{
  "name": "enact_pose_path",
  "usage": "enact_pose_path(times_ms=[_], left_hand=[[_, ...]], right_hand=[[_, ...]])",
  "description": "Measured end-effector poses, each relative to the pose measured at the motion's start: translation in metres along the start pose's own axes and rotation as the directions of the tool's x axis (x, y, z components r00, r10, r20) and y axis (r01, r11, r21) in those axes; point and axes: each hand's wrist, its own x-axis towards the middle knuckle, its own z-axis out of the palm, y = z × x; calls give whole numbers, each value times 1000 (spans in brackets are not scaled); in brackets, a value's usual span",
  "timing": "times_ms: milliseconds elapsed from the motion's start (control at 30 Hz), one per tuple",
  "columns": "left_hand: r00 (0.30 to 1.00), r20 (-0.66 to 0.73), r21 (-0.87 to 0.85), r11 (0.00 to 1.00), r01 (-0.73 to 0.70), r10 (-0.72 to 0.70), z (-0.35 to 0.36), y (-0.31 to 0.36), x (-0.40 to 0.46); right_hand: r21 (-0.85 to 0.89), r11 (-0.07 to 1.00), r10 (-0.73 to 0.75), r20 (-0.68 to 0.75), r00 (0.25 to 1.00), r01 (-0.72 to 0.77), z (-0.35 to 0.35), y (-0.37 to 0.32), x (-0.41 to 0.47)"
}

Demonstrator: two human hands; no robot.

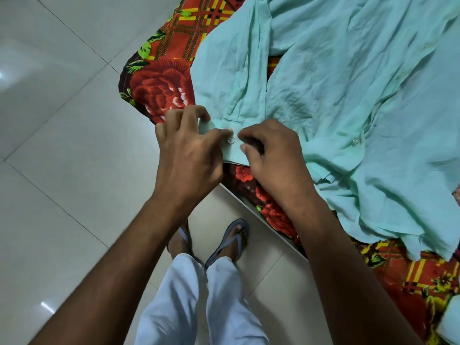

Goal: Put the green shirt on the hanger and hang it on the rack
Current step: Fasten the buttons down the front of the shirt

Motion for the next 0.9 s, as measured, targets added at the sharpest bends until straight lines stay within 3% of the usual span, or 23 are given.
enact_pose_path(times_ms=[100, 367, 600, 900], left_hand=[[1000, 6, 42, 999, -30, 29, -6, 7, 5], [953, 25, -149, 944, -296, 302, 3, 105, 28], [792, 75, -343, 761, -550, 606, 55, 244, -1], [558, 172, -511, 558, -655, 812, 114, 362, -65]], right_hand=[[-22, 999, -34, -12, 999, 34, -5, 2, -4], [-130, 987, 27, -426, 904, -91, -67, 57, -46], [-128, 922, 205, -641, 740, -366, -128, 142, -156], [68, 761, 458, -761, 460, -645, -138, 204, -281]])
